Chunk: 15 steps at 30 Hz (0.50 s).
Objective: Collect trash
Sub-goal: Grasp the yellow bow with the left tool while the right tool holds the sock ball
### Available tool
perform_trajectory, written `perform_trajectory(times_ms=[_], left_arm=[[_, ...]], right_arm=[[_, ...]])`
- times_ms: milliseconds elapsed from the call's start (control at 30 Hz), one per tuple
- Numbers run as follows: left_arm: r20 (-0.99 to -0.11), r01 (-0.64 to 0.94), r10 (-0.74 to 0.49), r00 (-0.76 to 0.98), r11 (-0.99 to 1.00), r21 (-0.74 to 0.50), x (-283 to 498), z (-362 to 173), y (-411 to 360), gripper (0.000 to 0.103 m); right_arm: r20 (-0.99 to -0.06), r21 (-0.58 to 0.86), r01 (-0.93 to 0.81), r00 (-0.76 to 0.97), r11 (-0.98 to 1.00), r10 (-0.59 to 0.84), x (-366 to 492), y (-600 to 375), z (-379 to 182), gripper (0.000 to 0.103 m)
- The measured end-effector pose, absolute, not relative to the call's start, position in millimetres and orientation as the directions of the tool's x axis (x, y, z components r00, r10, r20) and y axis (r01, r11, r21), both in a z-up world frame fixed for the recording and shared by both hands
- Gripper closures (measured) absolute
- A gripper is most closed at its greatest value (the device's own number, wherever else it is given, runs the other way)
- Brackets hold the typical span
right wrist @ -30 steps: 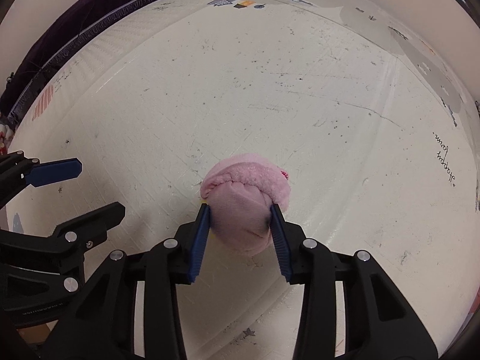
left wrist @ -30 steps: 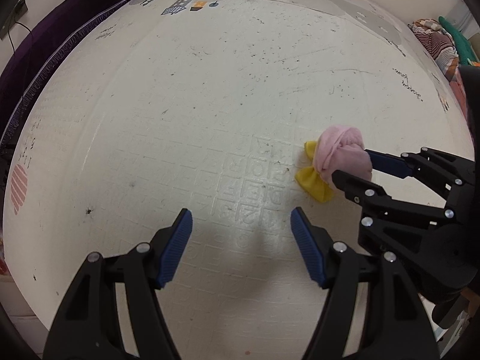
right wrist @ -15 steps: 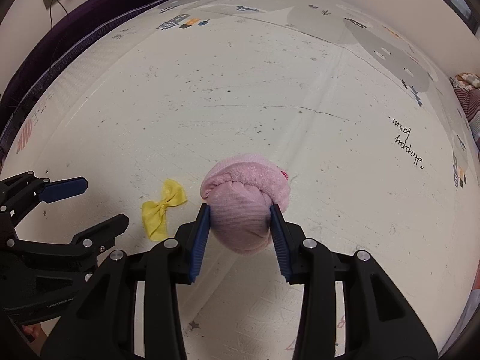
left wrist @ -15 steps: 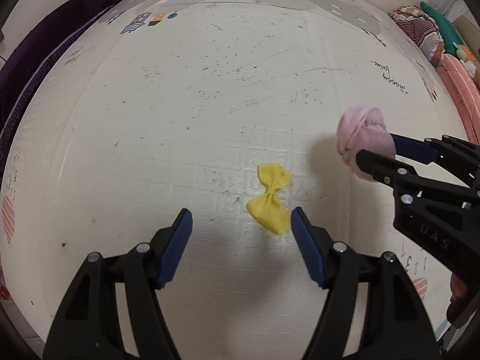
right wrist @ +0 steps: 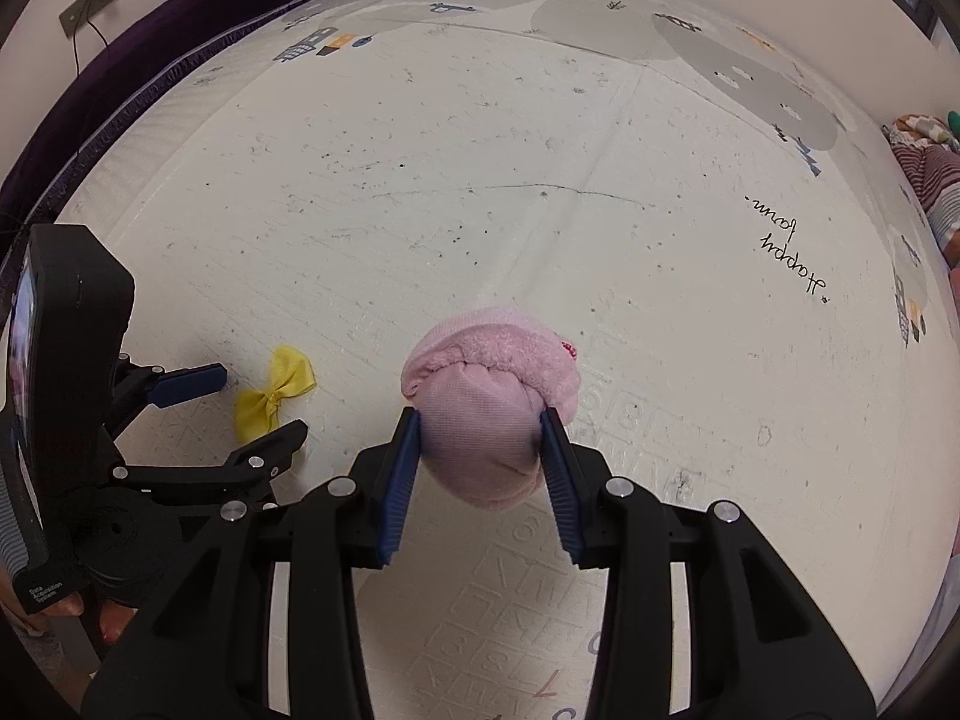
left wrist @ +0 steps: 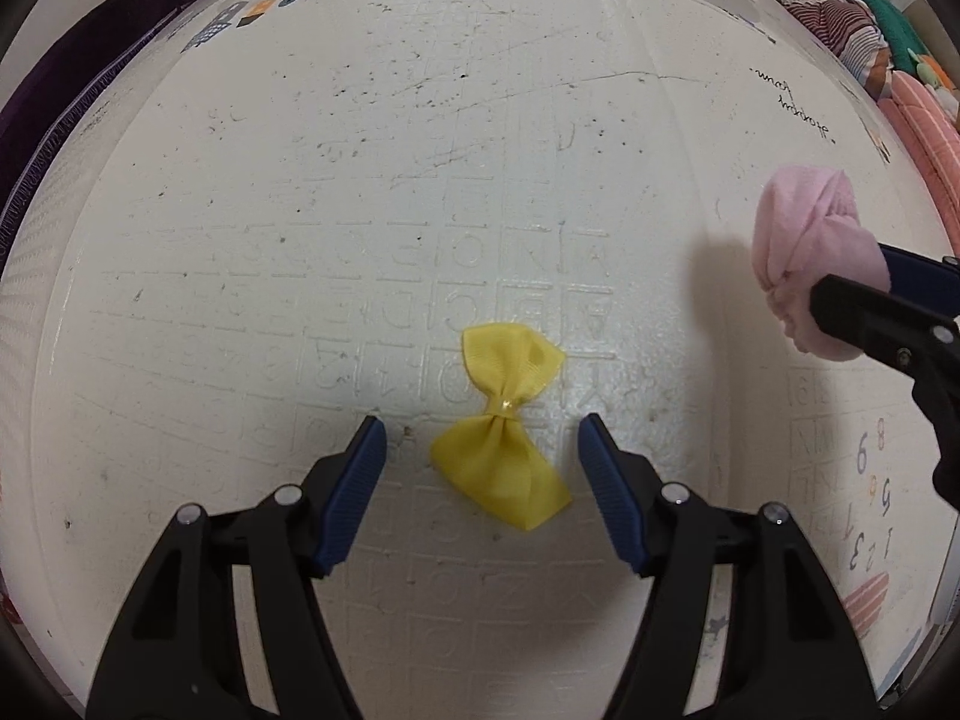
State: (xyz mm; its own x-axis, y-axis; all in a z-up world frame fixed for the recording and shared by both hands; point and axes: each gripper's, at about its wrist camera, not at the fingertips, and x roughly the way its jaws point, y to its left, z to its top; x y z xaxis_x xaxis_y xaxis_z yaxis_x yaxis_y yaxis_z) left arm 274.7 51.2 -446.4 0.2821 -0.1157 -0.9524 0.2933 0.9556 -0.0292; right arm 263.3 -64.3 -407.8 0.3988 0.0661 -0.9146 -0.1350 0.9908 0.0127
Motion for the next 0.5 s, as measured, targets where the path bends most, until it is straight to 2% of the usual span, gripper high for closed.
perform_trajectory(times_ms=[100,133,167,267,500], left_arm=[[-0.952,0.3,-0.122,0.282,0.953,-0.033,273.1,-443.2,49.8,0.062],[-0.953,0.309,-0.133,0.273,0.95,-0.044,273.0,-442.3,48.8,0.086],[-0.955,0.318,-0.136,0.264,0.947,-0.047,273.0,-441.4,47.8,0.092],[-0.954,0.339,-0.146,0.263,0.939,-0.05,271.3,-435.3,43.5,0.095],[-0.943,0.375,-0.154,0.296,0.926,-0.034,257.0,-393.7,40.7,0.096]], right_arm=[[-0.915,0.016,-0.136,0.397,0.991,0.069,262.4,-63.1,-406.7,0.065],[-0.915,0.017,-0.136,0.396,0.991,0.07,262.3,-62.7,-406.2,0.065],[-0.916,0.018,-0.136,0.396,0.99,0.071,262.5,-62.4,-405.5,0.065],[-0.914,0.018,-0.138,0.398,0.99,0.072,261.4,-60.8,-400.9,0.065],[-0.906,0.018,-0.136,0.416,0.99,0.074,255.5,-56.5,-373.0,0.065]])
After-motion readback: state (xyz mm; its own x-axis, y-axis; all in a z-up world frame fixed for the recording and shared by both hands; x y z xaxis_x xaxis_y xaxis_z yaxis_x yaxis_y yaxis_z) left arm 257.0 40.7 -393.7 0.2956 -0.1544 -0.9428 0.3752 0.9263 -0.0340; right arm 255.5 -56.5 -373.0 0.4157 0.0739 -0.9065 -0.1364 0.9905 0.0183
